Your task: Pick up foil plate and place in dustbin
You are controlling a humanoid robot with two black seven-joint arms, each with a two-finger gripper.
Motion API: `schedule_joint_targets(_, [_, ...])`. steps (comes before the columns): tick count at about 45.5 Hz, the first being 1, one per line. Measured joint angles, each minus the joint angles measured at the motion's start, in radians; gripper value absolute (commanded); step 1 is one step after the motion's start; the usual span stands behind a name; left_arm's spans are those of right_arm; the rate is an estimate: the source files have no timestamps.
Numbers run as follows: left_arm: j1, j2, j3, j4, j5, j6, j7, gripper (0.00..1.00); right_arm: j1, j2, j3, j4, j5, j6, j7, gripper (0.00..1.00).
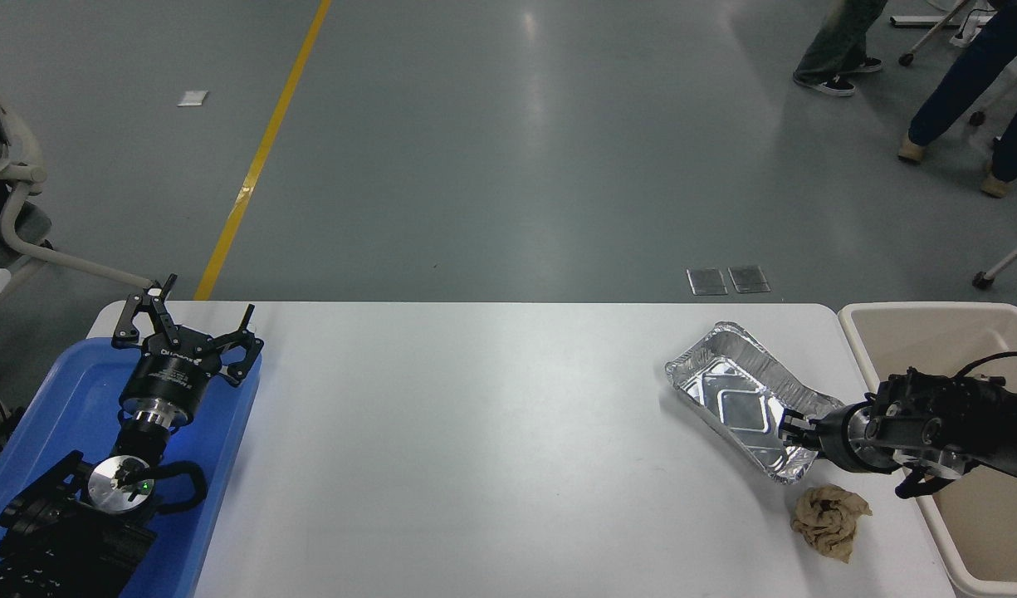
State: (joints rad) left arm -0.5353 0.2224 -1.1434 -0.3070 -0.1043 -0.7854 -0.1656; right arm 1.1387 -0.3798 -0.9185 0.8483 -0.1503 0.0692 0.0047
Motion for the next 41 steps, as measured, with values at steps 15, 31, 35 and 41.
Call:
schedule_joint_targets(15, [0.0, 0.0, 0.002, -0.001, 0.0, 0.0, 0.0, 0.99, 0.072, 0.001, -0.048, 0.027, -0.005, -0.001, 0.001, 0.0])
schedule_joint_targets(31, [0.0, 0.0, 0.003, -0.001, 0.0, 0.0, 0.002, 0.99, 0.417, -0.08, -0.239, 0.282, 0.002, 0.006, 0.004, 0.0])
schedule_joint_targets(35, [0.0, 0.0, 0.004, -0.001, 0.0, 0.0, 0.002, 0.99, 0.554, -0.103, -0.303, 0.374, 0.0, 0.014, 0.005, 0.0])
schedule_joint_targets(41, [0.0, 0.001, 0.004, -0.001, 0.0, 0.0, 0.002, 0.99, 0.779, -0.122, -0.389, 0.498, -0.004, 0.064, 0.007, 0.0])
